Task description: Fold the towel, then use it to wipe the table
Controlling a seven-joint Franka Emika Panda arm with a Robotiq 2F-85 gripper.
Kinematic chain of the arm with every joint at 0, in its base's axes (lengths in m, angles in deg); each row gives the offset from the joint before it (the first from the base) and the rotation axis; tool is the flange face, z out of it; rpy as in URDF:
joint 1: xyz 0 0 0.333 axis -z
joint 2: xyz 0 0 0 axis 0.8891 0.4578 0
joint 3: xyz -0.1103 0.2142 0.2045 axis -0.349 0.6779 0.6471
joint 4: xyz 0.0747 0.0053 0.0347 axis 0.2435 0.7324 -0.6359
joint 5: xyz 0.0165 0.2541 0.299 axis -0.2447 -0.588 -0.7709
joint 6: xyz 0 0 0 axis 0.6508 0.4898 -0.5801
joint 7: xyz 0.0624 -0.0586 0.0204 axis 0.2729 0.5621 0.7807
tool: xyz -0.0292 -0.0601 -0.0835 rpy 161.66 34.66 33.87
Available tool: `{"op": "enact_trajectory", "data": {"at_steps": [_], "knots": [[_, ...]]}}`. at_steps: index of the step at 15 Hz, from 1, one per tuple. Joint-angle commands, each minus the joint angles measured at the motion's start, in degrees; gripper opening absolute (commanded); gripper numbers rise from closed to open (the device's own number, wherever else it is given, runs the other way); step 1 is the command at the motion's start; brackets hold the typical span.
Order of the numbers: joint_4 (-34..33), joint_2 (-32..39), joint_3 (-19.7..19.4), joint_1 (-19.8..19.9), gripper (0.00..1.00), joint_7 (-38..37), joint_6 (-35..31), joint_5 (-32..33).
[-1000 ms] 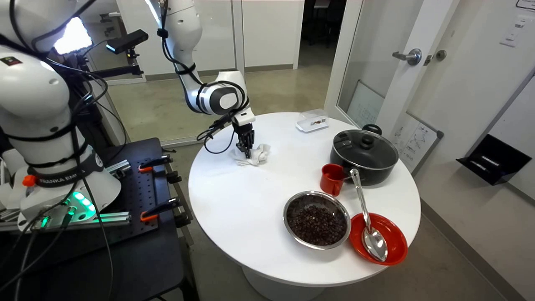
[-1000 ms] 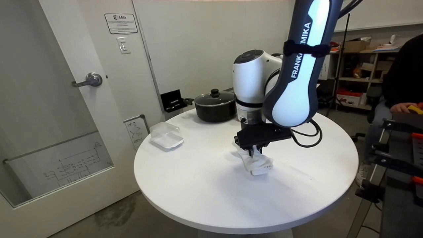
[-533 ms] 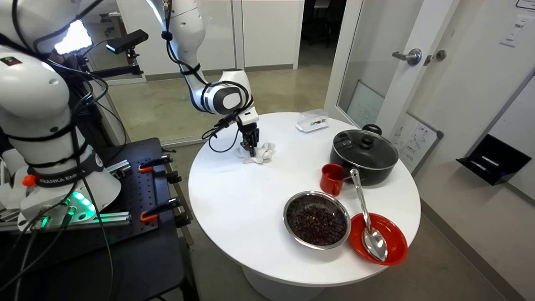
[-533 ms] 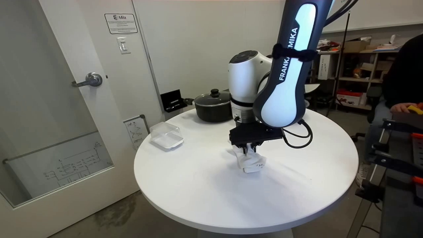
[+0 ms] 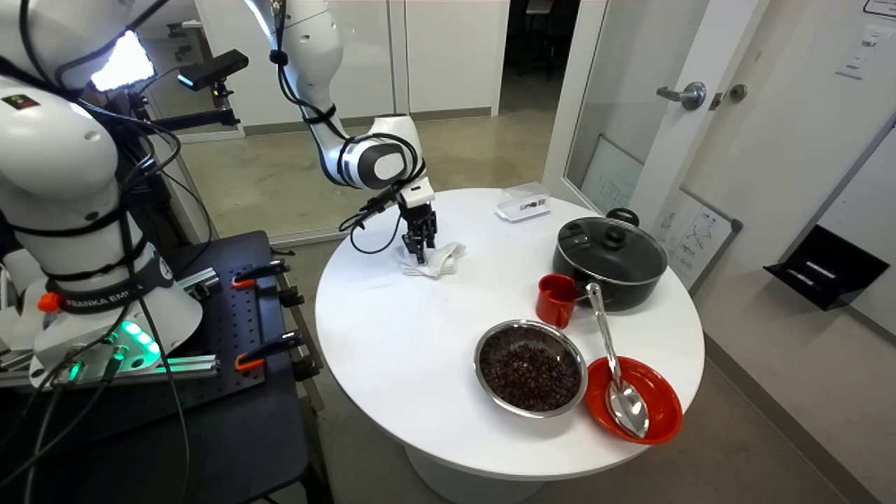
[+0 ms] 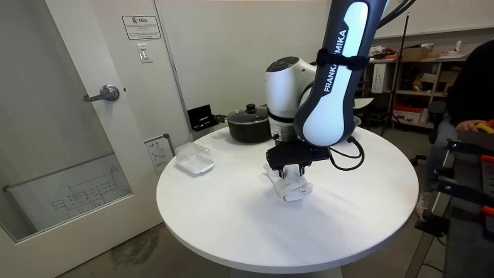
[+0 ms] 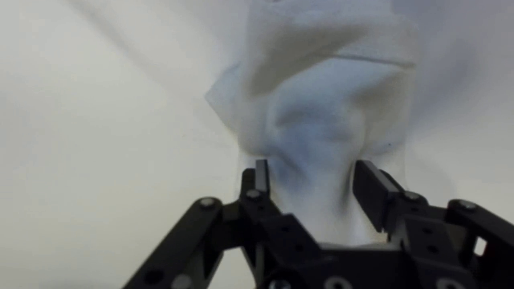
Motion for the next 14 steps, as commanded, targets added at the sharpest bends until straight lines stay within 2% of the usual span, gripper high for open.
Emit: {"op": "enact_trajectory", "data": {"at_steps": [1,3,6,7,8,9,10,11,12,14], "knots": [[4.8,-5.85,-2.54,-3.62,0.9,-0.74,3.46,0.14],[8.42,-10.18,-3.71,-5.13,0.99,-0.49,4.2,1.19],[16.11,-19.68,-5.79,-7.13,1.0,-0.56,4.8,2.76],[18.44,-22.57,-6.97,-8.25,1.0,0.6,4.62,1.56],[20.07,-25.53,-6.15,-7.1,1.0,2.43,5.28,-0.13],[21.21,-28.63,-3.13,-3.73,1.0,6.66,7.08,-4.3],[22.5,-31.73,-1.96,-2.03,1.0,9.21,8.97,-7.34],[23.44,-34.86,-2.96,-1.69,1.0,9.12,12.96,-8.42],[19.38,-27.1,0.32,0.63,1.0,2.4,8.18,-1.17],[21.33,-32.06,2.69,4.57,1.0,4.3,11.42,-2.5]]}}
